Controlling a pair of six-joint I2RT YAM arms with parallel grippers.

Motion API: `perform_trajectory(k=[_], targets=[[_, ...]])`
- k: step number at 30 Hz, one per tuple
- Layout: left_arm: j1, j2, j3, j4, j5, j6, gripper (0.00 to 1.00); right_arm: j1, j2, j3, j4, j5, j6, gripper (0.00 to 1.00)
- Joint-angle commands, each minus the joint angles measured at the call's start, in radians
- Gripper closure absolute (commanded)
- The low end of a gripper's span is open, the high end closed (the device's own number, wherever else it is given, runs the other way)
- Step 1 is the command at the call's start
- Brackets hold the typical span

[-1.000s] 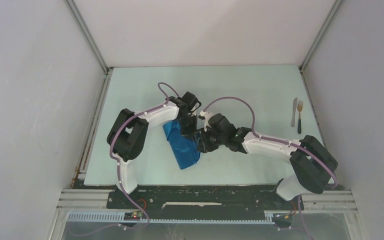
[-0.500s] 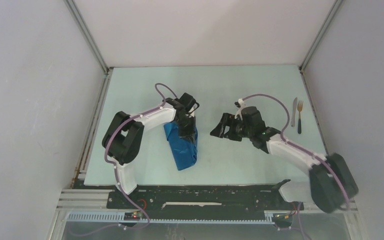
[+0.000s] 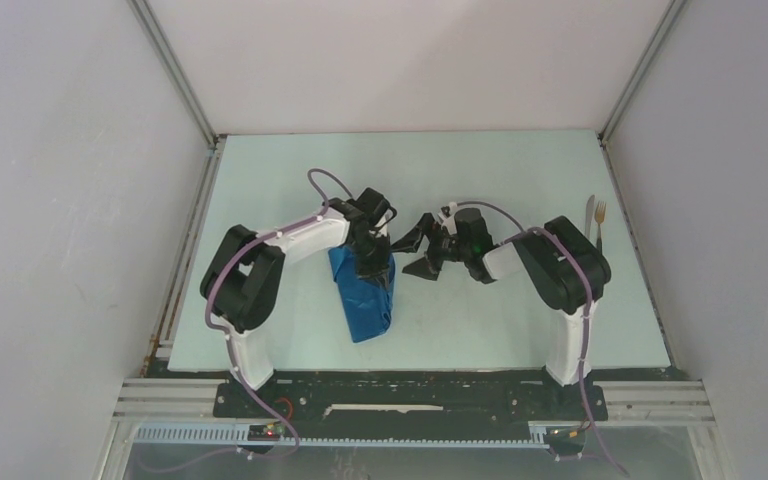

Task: Fold the napkin into a case and place the utensils inside
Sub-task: Pick up the 2/3-rectangle-folded napkin from the center of the board.

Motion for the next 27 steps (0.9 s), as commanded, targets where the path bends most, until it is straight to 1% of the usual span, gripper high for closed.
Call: perform_trajectory(k=[1,3,6,9,14,15,17,23,27], targets=[[-0.006,-0.076,-0.011,0.013,0.025,0.003,1.00,0.033,0.038,0.029,0.075,0.024,0.092,0.00],[-0.005,-0.084,-0.020,0.019,0.029,0.002,1.00,0.046,0.039,0.030,0.054,0.052,0.098,0.00],[-0.006,-0.094,-0.026,0.024,0.036,-0.001,1.00,0.065,0.033,0.049,-0.036,0.104,0.078,0.02],[-0.005,-0.104,-0.033,0.029,0.035,0.000,1.00,0.076,0.041,0.052,-0.025,0.129,0.089,0.05],[-0.006,-0.097,-0.049,0.043,0.048,-0.002,1.00,0.056,0.074,0.052,0.066,0.117,0.121,0.18],[-0.006,-0.097,-0.053,0.045,0.049,-0.002,1.00,0.052,0.079,0.056,0.077,0.108,0.126,0.20],[-0.006,-0.097,-0.054,0.048,0.052,-0.002,1.00,0.050,0.090,0.067,0.090,0.095,0.124,0.26],[-0.006,-0.089,-0.052,0.049,0.056,0.000,1.00,0.051,0.106,0.070,0.132,0.084,0.132,0.40],[-0.005,-0.092,-0.058,0.052,0.055,0.001,1.00,0.050,0.104,0.069,0.155,0.078,0.133,0.55]])
